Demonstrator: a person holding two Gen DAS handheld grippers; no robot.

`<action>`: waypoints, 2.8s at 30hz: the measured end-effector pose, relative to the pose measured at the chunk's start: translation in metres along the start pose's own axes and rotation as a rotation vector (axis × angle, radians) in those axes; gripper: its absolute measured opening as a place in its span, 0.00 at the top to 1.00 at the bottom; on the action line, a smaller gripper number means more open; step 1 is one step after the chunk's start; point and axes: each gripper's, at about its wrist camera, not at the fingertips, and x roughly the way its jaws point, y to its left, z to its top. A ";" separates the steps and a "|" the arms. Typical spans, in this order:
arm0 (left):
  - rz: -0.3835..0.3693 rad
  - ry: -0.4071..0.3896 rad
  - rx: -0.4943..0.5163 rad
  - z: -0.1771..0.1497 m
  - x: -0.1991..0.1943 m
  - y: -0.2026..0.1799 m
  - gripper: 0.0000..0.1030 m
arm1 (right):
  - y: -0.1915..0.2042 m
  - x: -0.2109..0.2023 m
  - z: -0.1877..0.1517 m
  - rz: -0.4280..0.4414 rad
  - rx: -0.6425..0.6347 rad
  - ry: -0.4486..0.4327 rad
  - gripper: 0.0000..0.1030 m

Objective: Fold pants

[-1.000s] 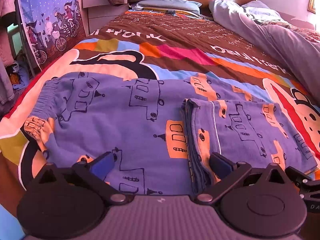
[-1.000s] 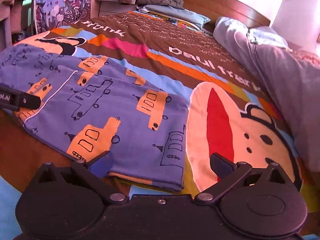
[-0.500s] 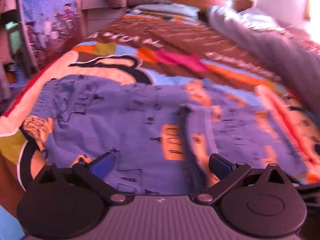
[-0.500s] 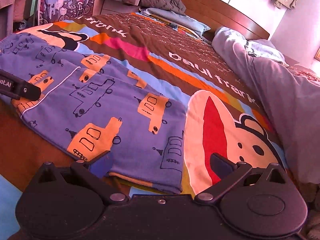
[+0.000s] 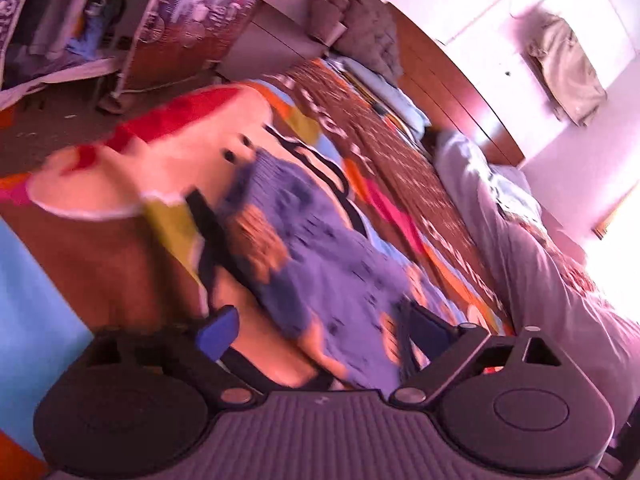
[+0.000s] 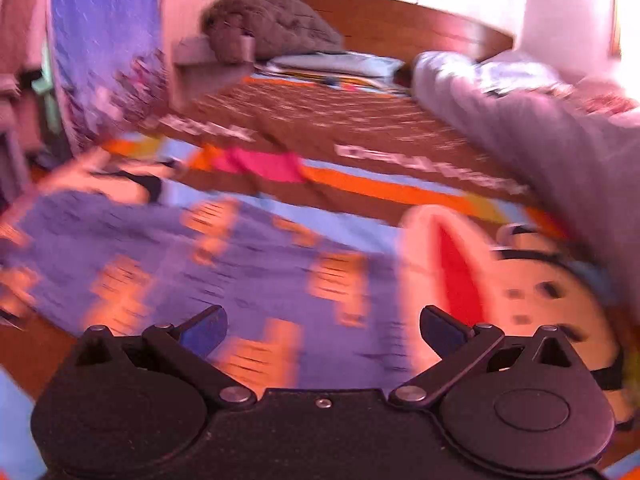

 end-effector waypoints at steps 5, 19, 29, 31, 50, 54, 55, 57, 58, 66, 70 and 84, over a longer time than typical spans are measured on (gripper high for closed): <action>0.035 -0.056 -0.037 0.007 -0.006 0.018 0.15 | 0.049 0.012 0.001 0.101 -0.020 0.011 0.01; 0.085 -0.161 -0.018 0.041 0.029 0.025 0.15 | 0.055 0.038 -0.008 0.107 0.068 0.141 0.01; 0.136 -0.086 0.040 0.038 0.034 0.015 0.39 | 0.055 0.042 -0.010 0.099 0.055 0.146 0.01; 0.170 -0.094 0.005 0.037 0.030 0.020 0.57 | 0.054 0.042 -0.010 0.098 0.054 0.146 0.01; 0.285 -0.098 0.080 0.035 0.032 0.001 0.81 | 0.057 0.041 -0.010 0.092 0.048 0.140 0.01; 0.404 -0.128 0.238 0.032 0.024 -0.047 0.82 | 0.046 0.032 -0.010 0.112 0.114 0.102 0.01; 0.415 -0.136 0.272 0.031 0.022 -0.059 0.82 | 0.043 0.027 -0.011 0.109 0.136 0.082 0.01; 0.424 -0.142 0.335 0.030 0.019 -0.084 0.82 | 0.035 0.016 -0.012 0.128 0.189 0.031 0.01; 0.423 -0.141 0.369 0.030 0.018 -0.099 0.82 | 0.027 0.009 -0.012 0.153 0.233 0.004 0.01; 0.334 -0.149 0.608 -0.003 0.022 -0.223 0.82 | -0.060 -0.029 -0.016 0.144 0.315 -0.097 0.01; 0.268 -0.115 0.748 -0.054 0.049 -0.286 0.82 | -0.125 -0.035 -0.014 0.049 0.397 -0.065 0.01; 0.228 0.142 0.881 -0.179 0.122 -0.324 0.31 | -0.244 -0.030 -0.089 -0.007 0.750 -0.063 0.01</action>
